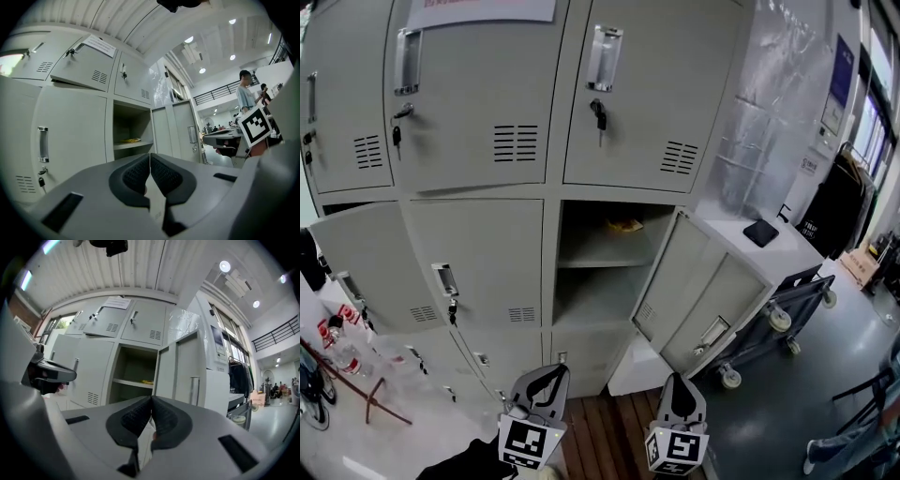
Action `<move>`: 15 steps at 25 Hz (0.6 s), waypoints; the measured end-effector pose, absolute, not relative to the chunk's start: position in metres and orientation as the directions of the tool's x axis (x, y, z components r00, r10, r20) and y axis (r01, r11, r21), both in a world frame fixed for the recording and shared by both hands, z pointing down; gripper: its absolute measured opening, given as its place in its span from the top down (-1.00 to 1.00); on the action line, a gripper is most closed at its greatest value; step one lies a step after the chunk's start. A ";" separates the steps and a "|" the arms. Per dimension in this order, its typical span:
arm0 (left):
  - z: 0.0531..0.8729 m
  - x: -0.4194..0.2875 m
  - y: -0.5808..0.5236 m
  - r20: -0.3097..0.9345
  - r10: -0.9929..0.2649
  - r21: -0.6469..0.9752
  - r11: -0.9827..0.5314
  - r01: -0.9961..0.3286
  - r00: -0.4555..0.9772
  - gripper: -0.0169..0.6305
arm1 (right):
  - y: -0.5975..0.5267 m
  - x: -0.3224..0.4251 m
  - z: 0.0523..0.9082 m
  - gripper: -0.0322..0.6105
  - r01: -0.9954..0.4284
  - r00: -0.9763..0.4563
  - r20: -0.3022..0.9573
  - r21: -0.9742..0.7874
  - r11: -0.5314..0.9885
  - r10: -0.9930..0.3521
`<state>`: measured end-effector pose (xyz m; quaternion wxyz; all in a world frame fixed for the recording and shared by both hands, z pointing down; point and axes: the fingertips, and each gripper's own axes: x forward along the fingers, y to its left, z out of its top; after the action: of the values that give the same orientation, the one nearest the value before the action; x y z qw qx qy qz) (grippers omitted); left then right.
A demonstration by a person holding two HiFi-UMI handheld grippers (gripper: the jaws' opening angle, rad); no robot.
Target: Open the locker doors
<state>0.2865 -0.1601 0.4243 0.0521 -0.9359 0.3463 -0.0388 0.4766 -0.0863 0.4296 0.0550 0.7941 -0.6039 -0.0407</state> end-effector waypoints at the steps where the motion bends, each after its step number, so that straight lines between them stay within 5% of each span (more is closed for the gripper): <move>1: 0.423 0.280 -0.159 0.034 -0.659 -0.125 -0.748 -0.651 0.751 0.87 | -0.087 0.466 0.430 0.85 -0.960 0.248 0.002 0.138 -0.245 -0.969; 15: 0.413 0.161 -0.140 0.034 -0.790 -0.135 -0.610 -0.781 0.612 0.87 | -0.096 0.313 0.423 0.85 -0.997 -0.030 -0.057 0.072 0.026 -0.998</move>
<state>0.1614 -0.1397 0.4130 0.0535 -0.8961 0.4383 -0.0450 0.3132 -0.0962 0.4230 0.0046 0.6963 -0.7163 -0.0455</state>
